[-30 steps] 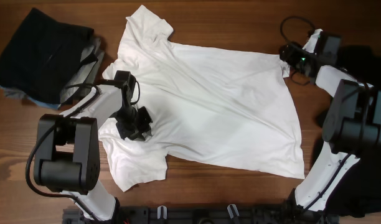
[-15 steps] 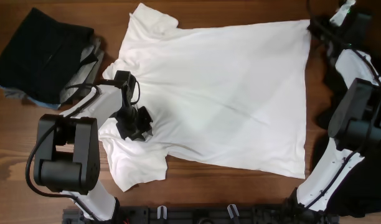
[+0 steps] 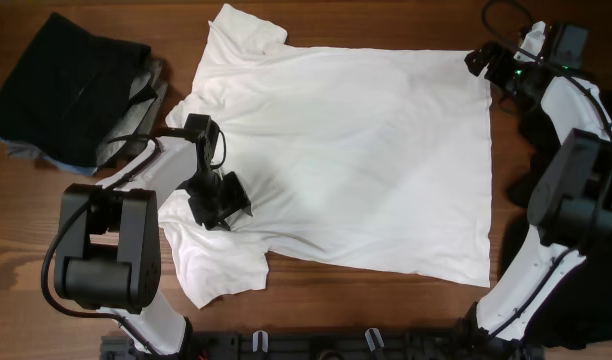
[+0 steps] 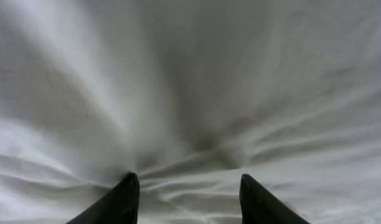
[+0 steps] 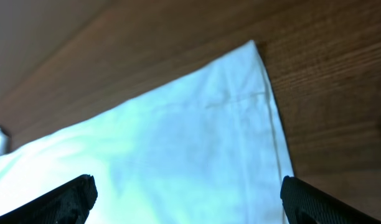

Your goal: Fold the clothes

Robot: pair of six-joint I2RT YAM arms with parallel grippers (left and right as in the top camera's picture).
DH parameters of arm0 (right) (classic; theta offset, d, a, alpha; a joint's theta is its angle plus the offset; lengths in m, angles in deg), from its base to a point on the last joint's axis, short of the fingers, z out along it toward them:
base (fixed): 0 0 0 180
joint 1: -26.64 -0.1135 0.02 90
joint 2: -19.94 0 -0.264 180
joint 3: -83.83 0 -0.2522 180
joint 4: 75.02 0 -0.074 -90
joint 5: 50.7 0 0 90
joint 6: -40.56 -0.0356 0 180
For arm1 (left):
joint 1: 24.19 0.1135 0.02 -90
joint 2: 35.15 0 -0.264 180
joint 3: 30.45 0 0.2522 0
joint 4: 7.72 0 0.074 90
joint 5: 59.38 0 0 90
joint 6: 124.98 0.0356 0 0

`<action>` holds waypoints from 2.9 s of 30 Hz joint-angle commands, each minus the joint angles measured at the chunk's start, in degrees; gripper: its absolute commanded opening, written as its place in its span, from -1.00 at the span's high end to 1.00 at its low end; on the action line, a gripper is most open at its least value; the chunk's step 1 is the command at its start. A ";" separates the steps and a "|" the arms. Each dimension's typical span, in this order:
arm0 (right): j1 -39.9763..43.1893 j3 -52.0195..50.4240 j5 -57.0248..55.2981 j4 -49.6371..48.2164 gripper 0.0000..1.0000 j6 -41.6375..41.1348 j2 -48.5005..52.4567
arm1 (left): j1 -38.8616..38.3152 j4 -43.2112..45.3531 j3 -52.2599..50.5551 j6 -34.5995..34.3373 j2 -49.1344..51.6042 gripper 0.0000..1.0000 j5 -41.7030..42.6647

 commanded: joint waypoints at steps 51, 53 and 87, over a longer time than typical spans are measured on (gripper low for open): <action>-0.28 -29.42 -1.09 32.74 -0.99 -0.15 -36.46 | 20.85 -0.79 -11.56 11.45 -13.84 -0.20 -4.09; -0.28 -29.42 -1.09 32.68 -0.99 -0.15 -36.46 | 20.85 3.54 -11.54 17.31 -13.84 0.14 3.74; -0.22 -29.42 -2.45 40.00 -0.99 -1.77 -40.11 | 22.69 -4.35 -20.09 2.36 -22.82 -0.12 4.22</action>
